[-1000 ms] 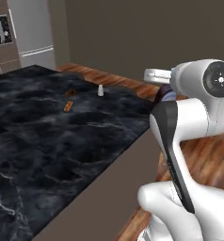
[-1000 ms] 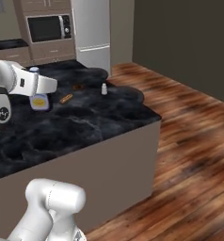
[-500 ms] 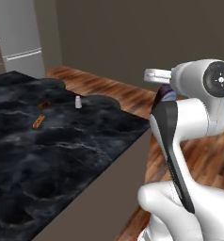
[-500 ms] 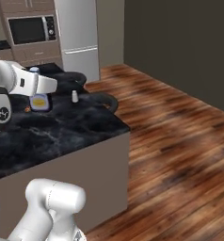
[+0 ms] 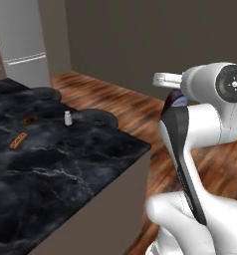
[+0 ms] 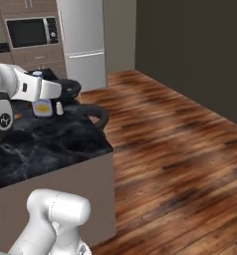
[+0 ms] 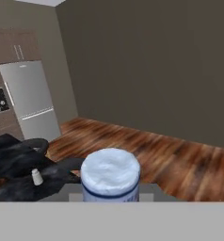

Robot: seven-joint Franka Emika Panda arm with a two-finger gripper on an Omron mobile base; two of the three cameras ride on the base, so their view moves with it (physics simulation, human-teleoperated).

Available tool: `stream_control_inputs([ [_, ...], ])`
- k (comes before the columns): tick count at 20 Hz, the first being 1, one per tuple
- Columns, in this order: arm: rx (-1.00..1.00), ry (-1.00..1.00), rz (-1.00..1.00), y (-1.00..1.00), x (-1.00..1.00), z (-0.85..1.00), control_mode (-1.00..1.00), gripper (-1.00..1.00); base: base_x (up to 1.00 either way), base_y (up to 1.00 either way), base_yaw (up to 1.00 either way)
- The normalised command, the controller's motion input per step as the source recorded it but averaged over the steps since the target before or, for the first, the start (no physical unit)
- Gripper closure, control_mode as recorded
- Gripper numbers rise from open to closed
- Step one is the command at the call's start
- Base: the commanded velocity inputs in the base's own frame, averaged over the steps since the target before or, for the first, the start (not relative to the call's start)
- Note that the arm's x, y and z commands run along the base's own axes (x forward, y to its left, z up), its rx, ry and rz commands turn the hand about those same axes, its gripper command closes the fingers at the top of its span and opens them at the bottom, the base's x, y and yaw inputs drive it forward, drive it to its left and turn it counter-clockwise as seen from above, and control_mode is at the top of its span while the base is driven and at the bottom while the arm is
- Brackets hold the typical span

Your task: Move the shaker and condiment bottle from the cabinet to the dining counter.

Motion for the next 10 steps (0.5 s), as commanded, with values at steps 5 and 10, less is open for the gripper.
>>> stream_control_inputs([
  [5, 0.0, 0.0, 0.0, 0.0, 0.0, 0.0, 1.0, 1.0, 0.51, -0.51, 0.15],
  [10, 0.0, 0.0, 0.0, 0.0, 0.0, 0.0, 1.0, 1.0, 0.53, -0.55, 0.1],
])
